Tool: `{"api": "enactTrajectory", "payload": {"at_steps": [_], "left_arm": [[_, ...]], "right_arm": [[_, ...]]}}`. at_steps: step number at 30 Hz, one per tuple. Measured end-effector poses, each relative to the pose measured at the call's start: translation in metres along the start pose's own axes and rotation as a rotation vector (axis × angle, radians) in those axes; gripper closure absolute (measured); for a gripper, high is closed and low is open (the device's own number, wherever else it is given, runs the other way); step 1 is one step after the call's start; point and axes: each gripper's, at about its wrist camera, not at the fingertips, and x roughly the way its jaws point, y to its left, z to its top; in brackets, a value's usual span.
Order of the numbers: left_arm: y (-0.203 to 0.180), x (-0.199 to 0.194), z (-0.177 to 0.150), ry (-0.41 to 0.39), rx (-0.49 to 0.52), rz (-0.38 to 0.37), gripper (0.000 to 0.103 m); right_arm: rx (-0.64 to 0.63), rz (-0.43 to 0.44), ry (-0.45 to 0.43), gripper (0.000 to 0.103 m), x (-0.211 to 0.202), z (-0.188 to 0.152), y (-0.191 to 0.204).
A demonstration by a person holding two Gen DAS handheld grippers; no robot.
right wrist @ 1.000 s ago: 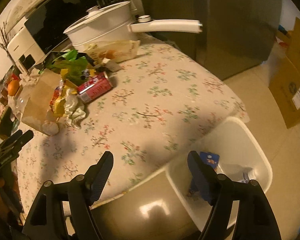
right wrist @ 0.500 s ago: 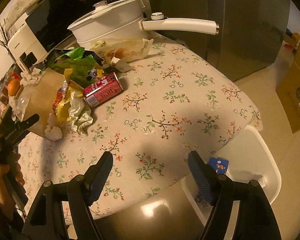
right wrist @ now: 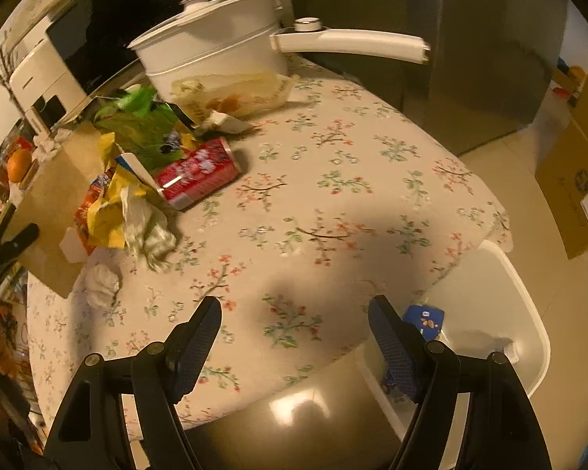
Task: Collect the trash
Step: 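Grasp the brown paper box with the left tool while the right tool returns to the table, then grasp the crumpled white paper with the right tool and lift it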
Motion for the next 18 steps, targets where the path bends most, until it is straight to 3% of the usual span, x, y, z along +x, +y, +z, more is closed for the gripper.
{"api": "enactTrajectory", "payload": {"at_steps": [7, 18], "left_arm": [[0.022, -0.036, -0.007, -0.019, -0.032, 0.017, 0.102], [0.07, -0.08, -0.009, -0.127, -0.086, 0.106, 0.102]], "right_arm": [[-0.09, 0.049, 0.015, 0.024, 0.016, -0.002, 0.053], [-0.12, 0.14, 0.072, 0.024, 0.045, -0.009, 0.113]]}}
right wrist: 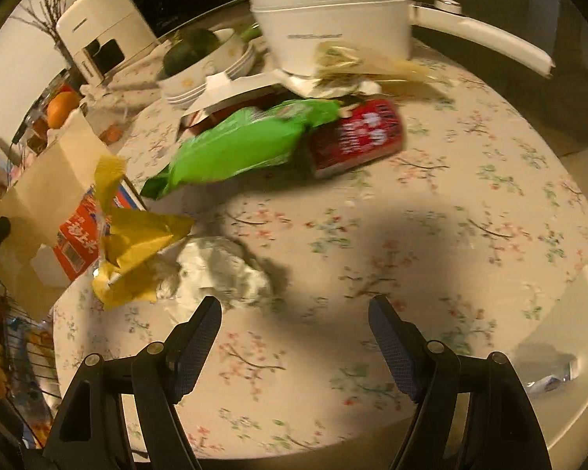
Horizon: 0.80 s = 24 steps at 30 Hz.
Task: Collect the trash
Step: 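Grasp the crumpled white paper with the right tool and lift it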
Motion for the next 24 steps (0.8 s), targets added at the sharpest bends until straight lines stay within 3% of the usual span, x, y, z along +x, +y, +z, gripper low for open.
{"api": "enactTrajectory", "payload": {"at_steps": [5, 11, 16, 18, 20, 24], "left_arm": [[0.019, -0.005, 0.002, -0.015, -0.038, 0.036, 0.102], [0.027, -0.006, 0.001, -0.016, -0.059, 0.036, 0.102], [0.024, -0.006, 0.0, -0.012, -0.055, 0.029, 0.102], [0.023, -0.006, 0.0, -0.01, -0.053, 0.027, 0.102], [0.022, -0.006, 0.0, -0.01, -0.053, 0.028, 0.102], [0.023, -0.008, 0.0, -0.023, -0.062, 0.025, 0.102]], "right_arm": [[-0.015, 0.04, 0.016, 0.024, 0.011, 0.002, 0.018], [-0.104, -0.01, 0.029, 0.024, 0.037, 0.008, 0.035], [-0.127, 0.042, 0.034, 0.025, 0.055, 0.015, 0.039], [-0.133, 0.07, 0.044, 0.035, 0.061, 0.016, 0.041], [-0.137, 0.119, 0.049, 0.053, 0.062, 0.016, 0.044], [-0.195, 0.104, 0.04, 0.067, 0.053, 0.018, 0.052]]}}
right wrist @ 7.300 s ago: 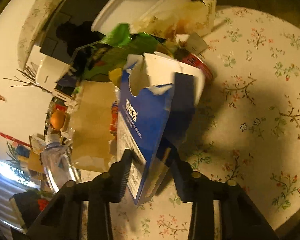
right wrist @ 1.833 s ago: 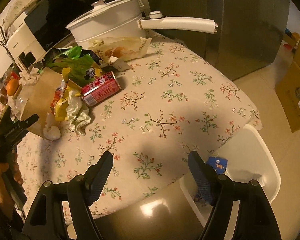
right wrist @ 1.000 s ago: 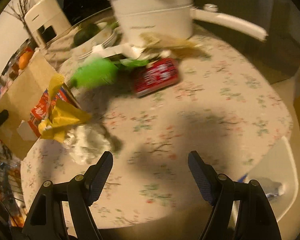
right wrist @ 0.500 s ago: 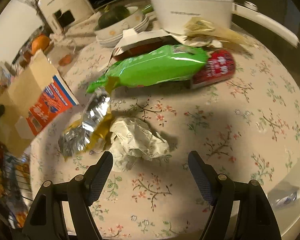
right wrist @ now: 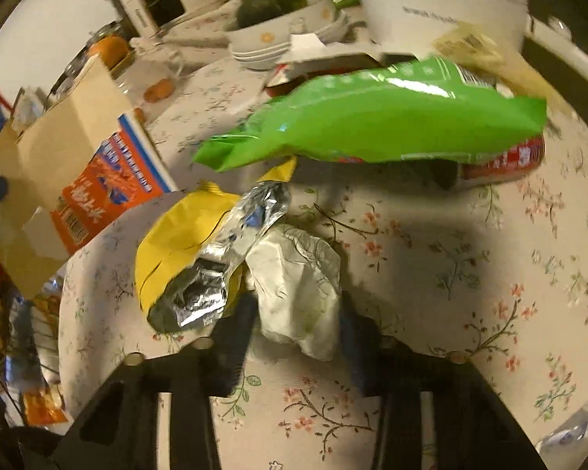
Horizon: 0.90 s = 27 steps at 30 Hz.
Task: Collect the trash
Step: 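Grasp the crumpled white paper with the right tool and lift it, then carry the brown box with the left tool while the right tool carries the paper to the bin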
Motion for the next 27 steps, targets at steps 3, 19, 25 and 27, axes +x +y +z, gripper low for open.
{"api": "enactTrajectory", "payload": {"at_steps": [3, 19, 25, 27], "left_arm": [[0.0, -0.005, 0.001, -0.022, -0.005, -0.003, 0.102], [-0.014, -0.02, 0.004, -0.056, -0.026, -0.086, 0.102], [-0.027, -0.019, 0.0, -0.039, -0.014, -0.125, 0.102], [-0.032, -0.019, -0.001, -0.035, -0.009, -0.138, 0.102]], "right_arm": [[-0.014, -0.006, -0.011, 0.07, -0.011, 0.0, 0.002], [0.026, -0.01, -0.075, 0.07, -0.074, -0.021, -0.02], [0.029, -0.002, -0.117, 0.07, -0.1, -0.028, -0.023], [0.034, 0.0, -0.129, 0.07, -0.109, -0.031, -0.026]]}}
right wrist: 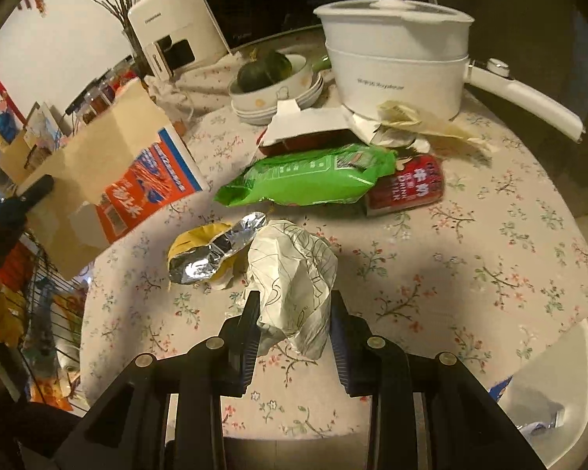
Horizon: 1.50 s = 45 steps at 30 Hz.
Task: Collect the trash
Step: 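Carry the brown box with the left tool while the right tool carries the paper to the bin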
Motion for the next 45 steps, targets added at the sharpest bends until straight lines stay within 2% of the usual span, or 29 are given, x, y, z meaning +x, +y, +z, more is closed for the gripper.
{"api": "enactTrajectory", "payload": {"at_steps": [10, 24, 45], "left_arm": [[-0.029, 0.005, -0.009, 0.035, 0.023, -0.084, 0.102], [-0.091, 0.021, -0.03, 0.109, 0.106, -0.192, 0.102], [-0.199, 0.058, -0.086, 0.248, 0.263, -0.305, 0.102]], "right_arm": [[0.041, -0.024, -0.031, 0.07, -0.034, -0.013, -0.024], [0.149, -0.088, -0.064, 0.07, -0.082, -0.048, -0.093], [0.311, -0.188, -0.08, 0.069, -0.138, -0.113, -0.192]]}}
